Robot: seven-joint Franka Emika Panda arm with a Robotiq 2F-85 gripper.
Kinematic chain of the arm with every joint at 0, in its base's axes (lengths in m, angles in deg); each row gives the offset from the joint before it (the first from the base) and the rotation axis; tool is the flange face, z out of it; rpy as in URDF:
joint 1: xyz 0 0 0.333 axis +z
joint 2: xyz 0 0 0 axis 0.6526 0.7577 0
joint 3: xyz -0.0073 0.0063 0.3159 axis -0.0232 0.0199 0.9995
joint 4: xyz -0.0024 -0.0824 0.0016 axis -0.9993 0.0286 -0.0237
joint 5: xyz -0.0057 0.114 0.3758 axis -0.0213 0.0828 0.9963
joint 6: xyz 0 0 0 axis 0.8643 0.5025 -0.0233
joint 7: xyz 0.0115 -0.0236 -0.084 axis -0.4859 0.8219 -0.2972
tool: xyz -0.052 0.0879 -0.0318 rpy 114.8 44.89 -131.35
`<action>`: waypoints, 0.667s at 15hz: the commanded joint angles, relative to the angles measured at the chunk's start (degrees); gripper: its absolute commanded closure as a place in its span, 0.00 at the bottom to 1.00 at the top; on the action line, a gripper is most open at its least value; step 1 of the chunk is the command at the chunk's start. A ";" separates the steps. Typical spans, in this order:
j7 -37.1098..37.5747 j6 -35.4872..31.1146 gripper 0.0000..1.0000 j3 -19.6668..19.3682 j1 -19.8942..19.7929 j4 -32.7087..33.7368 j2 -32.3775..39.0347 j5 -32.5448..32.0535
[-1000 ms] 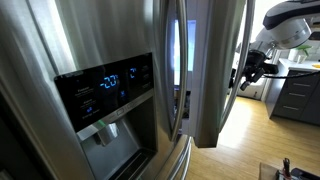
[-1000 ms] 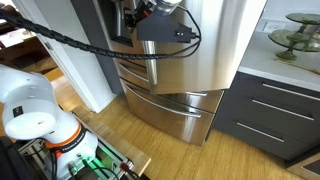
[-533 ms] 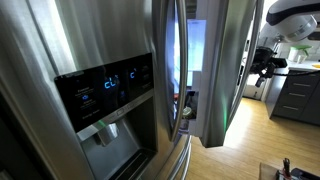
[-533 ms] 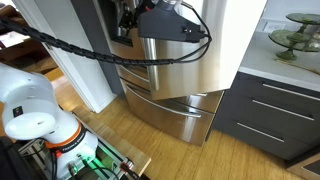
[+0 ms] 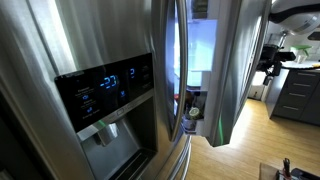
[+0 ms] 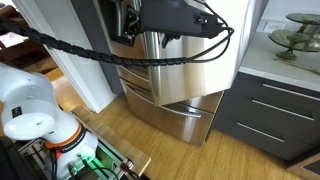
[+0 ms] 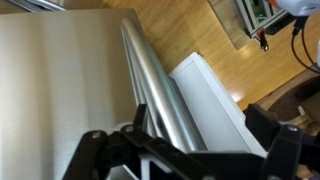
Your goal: Open the top right refrigerator door
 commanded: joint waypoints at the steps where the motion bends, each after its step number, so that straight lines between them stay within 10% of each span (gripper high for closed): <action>1: 0.93 -5.15 0.00 0.42 -0.60 -0.73 -0.79 -3.16; 10: 7.50 -8.70 0.00 2.70 -0.81 0.30 -7.27 -9.28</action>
